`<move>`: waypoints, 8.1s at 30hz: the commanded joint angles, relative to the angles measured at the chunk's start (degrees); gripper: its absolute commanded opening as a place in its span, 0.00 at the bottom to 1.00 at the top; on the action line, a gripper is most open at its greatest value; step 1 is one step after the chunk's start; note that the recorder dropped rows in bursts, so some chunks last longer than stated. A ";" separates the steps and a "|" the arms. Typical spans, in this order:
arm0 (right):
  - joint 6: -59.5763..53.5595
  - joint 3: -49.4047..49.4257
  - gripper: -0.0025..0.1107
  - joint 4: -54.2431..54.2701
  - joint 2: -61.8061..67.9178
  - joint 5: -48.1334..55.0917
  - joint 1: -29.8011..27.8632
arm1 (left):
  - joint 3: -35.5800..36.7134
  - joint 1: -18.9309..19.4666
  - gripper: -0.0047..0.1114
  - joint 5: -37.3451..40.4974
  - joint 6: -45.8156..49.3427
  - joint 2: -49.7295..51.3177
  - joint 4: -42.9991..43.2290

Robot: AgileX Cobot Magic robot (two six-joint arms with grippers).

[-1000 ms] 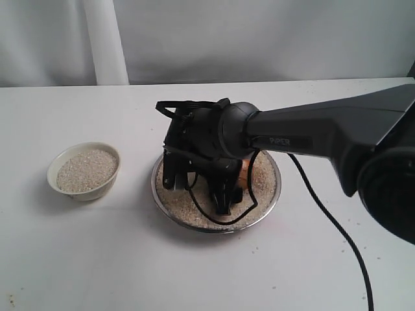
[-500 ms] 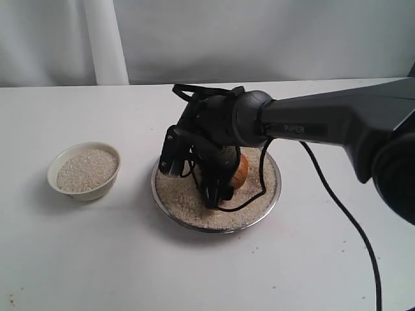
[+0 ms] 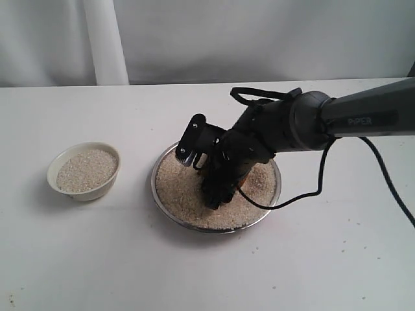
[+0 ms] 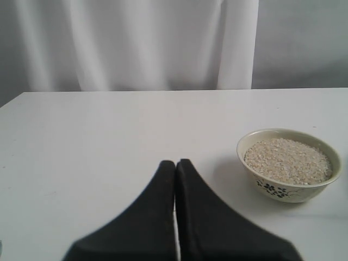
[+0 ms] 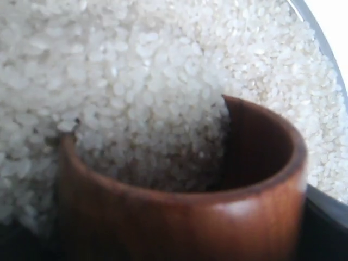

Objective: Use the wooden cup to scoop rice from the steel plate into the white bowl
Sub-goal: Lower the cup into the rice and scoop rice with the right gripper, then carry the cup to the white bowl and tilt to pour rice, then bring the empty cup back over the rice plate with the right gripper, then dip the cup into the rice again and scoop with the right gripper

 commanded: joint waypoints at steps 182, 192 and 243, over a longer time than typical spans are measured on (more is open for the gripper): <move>-19.53 -32.17 0.02 -3.82 -1.17 47.94 4.11 | 0.09 -0.15 0.04 -0.33 -0.22 -0.14 0.02; -19.37 -24.04 0.02 -10.87 1.27 47.94 3.57 | 0.09 -0.15 0.04 -0.33 -0.22 -0.14 0.02; -23.18 -22.50 0.02 10.91 13.73 25.97 1.95 | 0.09 -0.15 0.04 -0.33 -0.22 -0.14 0.02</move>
